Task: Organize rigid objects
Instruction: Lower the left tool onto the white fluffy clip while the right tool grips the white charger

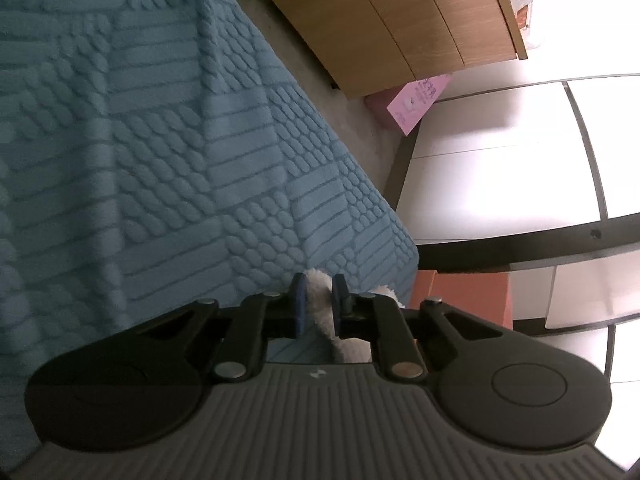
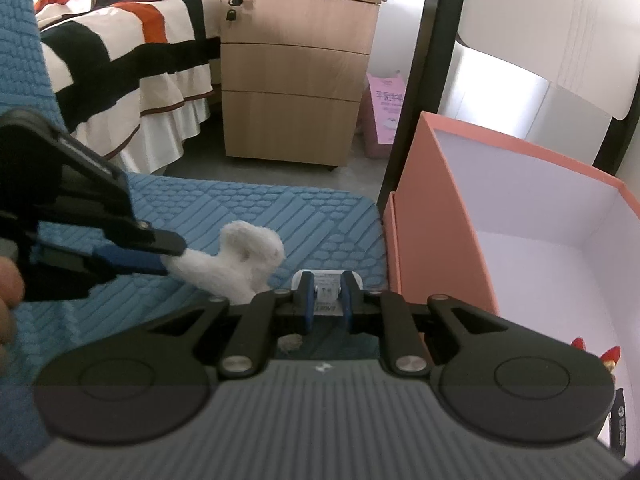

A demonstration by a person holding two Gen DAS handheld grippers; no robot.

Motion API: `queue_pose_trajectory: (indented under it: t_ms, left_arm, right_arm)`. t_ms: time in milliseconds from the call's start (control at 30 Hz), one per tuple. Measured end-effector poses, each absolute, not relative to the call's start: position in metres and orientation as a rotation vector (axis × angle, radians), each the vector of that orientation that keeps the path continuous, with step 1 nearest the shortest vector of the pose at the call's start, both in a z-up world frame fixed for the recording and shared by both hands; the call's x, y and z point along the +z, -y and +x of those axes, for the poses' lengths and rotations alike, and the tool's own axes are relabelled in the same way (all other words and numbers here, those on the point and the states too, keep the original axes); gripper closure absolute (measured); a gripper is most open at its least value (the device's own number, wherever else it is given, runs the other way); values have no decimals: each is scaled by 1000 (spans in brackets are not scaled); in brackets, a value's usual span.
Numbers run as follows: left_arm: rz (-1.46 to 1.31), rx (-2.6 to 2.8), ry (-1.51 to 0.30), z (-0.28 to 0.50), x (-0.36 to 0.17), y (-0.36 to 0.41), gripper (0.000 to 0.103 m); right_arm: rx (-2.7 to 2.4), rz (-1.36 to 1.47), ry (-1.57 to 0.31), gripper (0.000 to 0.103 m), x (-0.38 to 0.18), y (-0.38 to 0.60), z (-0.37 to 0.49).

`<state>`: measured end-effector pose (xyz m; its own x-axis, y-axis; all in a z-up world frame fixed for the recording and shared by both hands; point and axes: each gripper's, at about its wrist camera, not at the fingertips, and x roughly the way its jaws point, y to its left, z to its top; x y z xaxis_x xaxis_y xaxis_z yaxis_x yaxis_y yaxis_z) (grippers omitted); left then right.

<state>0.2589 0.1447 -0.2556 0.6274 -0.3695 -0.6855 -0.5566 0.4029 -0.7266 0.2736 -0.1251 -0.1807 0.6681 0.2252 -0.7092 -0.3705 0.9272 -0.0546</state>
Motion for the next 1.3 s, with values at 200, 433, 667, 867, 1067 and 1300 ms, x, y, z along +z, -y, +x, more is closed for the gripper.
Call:
queue_pose_trajectory:
  t_ms: [200,433,667,867,1067,1300]
  left_arm:
    - [-1189,164,-936,224,-248,-162,89]
    - [-1119,179,-929,188,-236,-176,89]
    - [-1030,216,-935,172,-231,-179,91]
    - [-896,239,-963,178,-228,-159,91]
    - [-805,215,-962,185,-221,-140,91]
    - [-691,202,-942,193,-208,-125,90]
  right_arm:
    - [380,-197,-772,87,-176,122,261]
    - [435,-214,-771,87,-174,119,237]
    - [443,-211,-788,87,-174,129,214]
    - [444,-193,-834,87,-180,142,196]
    - [455,-199,-871,87,-187,145,187]
    - [451,-195,-913,87,-195,145,189]
